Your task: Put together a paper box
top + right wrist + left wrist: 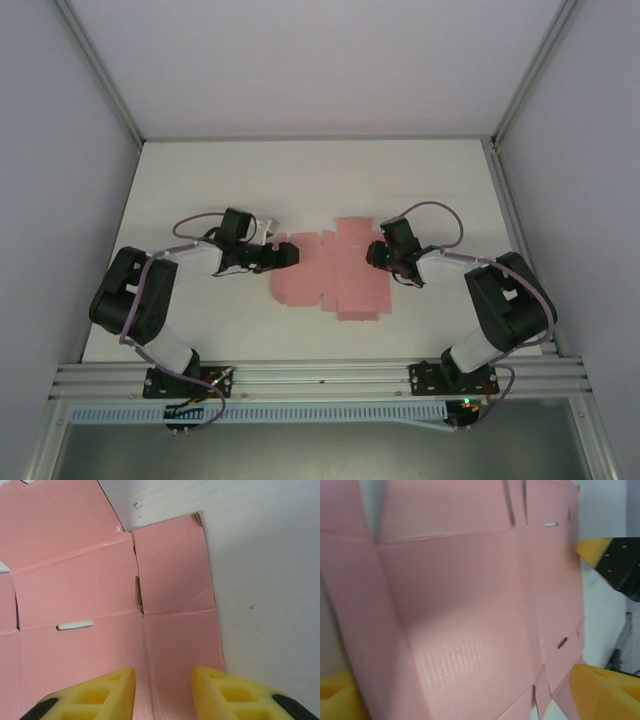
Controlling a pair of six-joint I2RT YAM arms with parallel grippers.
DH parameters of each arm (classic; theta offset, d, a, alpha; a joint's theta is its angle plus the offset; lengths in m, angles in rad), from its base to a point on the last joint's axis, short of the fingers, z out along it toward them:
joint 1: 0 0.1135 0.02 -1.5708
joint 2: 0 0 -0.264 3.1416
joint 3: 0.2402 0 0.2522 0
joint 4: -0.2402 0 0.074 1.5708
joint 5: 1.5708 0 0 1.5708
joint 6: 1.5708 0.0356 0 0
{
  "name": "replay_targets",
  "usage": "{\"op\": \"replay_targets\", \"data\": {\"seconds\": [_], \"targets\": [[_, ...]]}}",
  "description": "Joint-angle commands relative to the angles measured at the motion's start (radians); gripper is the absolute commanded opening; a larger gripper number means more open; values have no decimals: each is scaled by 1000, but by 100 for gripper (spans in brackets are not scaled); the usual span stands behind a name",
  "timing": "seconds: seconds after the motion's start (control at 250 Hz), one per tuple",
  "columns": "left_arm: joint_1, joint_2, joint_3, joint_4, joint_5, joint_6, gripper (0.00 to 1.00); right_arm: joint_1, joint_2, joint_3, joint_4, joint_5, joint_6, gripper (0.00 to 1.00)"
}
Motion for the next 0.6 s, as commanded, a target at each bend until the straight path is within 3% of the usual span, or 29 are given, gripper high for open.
{"op": "replay_targets", "data": {"seconds": [0.0,0.116,0.323,0.455,0.595], "targets": [[-10,-4,-9,83,88,-18,82,-2,35,-49,-57,-18,30,36],[-10,-3,5,86,69,-6,66,-2,27,-58,-37,-29,26,36],[-10,-24,60,-13,-100,58,0,-5,-62,-79,2,-20,3,39],[-11,-110,72,4,-113,110,0,-14,-176,-67,-4,-36,-40,44],[-11,-258,91,25,-112,190,0,-44,-393,-57,-47,-23,-75,57]]}}
